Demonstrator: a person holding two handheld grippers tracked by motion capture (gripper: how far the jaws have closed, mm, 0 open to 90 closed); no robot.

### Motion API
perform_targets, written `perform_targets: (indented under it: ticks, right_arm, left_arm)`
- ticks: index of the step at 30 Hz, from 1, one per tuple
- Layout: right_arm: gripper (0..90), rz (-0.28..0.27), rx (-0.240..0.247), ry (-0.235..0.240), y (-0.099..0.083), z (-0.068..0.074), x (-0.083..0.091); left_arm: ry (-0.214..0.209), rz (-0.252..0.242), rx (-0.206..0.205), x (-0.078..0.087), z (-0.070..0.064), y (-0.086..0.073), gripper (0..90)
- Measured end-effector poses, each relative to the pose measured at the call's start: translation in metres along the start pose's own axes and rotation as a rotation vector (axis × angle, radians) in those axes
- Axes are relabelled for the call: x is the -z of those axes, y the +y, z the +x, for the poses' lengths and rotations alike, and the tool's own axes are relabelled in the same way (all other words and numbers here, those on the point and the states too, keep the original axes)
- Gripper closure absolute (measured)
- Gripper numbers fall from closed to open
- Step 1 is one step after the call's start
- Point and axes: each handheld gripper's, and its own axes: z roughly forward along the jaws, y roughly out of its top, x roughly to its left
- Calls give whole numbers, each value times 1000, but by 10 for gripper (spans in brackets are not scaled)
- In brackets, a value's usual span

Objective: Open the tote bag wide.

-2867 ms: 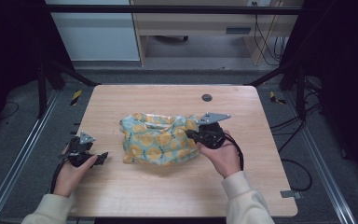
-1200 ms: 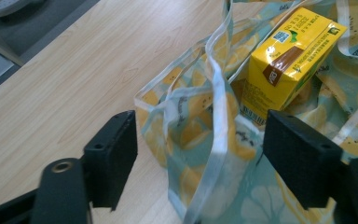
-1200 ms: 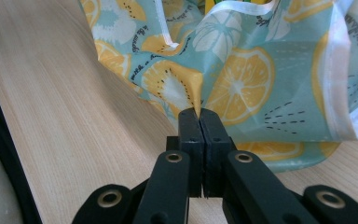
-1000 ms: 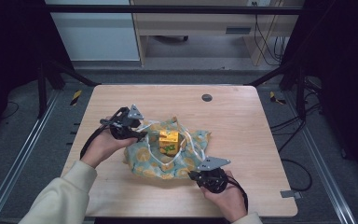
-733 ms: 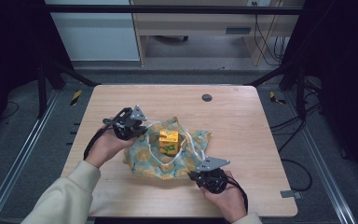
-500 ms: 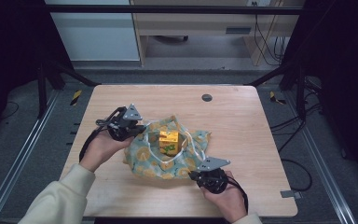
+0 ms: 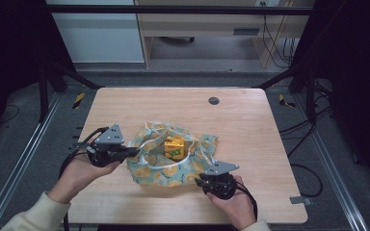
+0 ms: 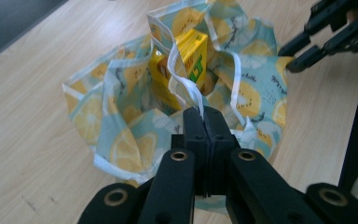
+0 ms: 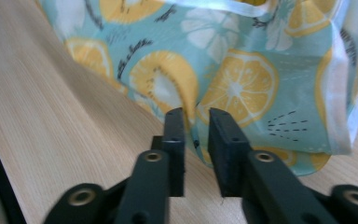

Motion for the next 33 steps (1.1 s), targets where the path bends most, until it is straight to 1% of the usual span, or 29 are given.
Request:
perform_targets:
  ticks: [1,2,3,4,5,6,7,8,11,12,13,14,15,16,17,18,19,20,21,22,23,24,25,27,28,29,31,33]
  right_arm:
    - [674,0,0,0,0,0,0]
    - [625,-14,1,-12,5,1,5]
    - [625,-14,1,-12,5,1,5]
    - [606,-24,-1,-15,7,0,8]
    - [587,-48,-4,-30,14,-2,14]
    - [587,-48,-4,-30,14,-2,14]
    - [575,-63,-5,-51,23,-6,17]
    - [572,-66,-8,-63,28,-9,17]
    - [549,-71,-11,-84,44,-20,14]
    - [549,-71,-11,-84,44,-20,14]
    - [535,-69,-16,-101,54,-27,9]
    - [535,-69,-16,-101,54,-27,9]
    - [520,-65,-28,-106,63,-34,3]
    - [520,-65,-28,-106,63,-34,3]
    - [520,-60,-25,-106,67,-36,0]
    - [554,-50,-24,-102,73,-39,-6]
    - [554,-50,-24,-102,73,-39,-6]
    - [696,-45,-13,-97,76,-41,-10]
    - [696,-45,-13,-97,76,-41,-10]
    - [759,-52,-5,-94,77,-41,-10]
    - [852,-62,15,-90,77,-38,-8]
    - [852,-62,15,-90,77,-38,-8]
    - [898,-72,31,-81,76,-35,-2]
    - [900,-76,37,-79,74,-34,1]
    - [900,-86,47,-72,70,-31,9]
    - [900,-86,47,-72,70,-31,9]
    - [900,-99,51,-50,65,-27,17]
    - [900,-95,62,-29,58,-23,23]
  left_arm:
    - [-4,6,3,0,0,-3,899]
    - [-11,6,10,-1,1,-6,899]
    - [-13,14,11,-1,1,-9,899]
    - [-15,20,13,-2,2,-12,899]
    - [-14,29,14,-3,2,-14,899]
    - [-14,36,14,-4,2,-16,899]
    - [-14,42,14,-5,3,-17,900]
    - [-12,46,15,-6,3,-18,899]
    - [-17,60,14,-10,4,-20,900]
    - [-19,63,13,-11,4,-21,900]
    - [-19,69,11,-12,4,-21,899]
    - [-19,68,15,-13,3,-22,899]
    - [-22,70,14,-13,4,-22,899]
    - [-22,72,14,-14,4,-22,899]
    - [-22,74,14,-15,4,-23,900]
    - [-26,75,15,-15,5,-23,900]
    - [-25,75,19,-17,4,-23,900]
    - [-25,79,17,-17,5,-24,900]
    - [-26,83,18,-17,5,-24,900]
    - [-26,80,22,-18,5,-25,900]
    - [-27,84,17,-17,5,-26,900]
    - [-30,83,18,-17,5,-28,900]
    - [-33,87,15,-17,5,-29,900]
    - [-39,85,20,-18,4,-31,899]
    - [-43,86,16,-19,4,-33,899]
    - [-51,89,13,-20,3,-34,899]
    - [-59,106,-8,-21,1,-37,899]
    - [-66,126,-23,-24,-2,-40,899]
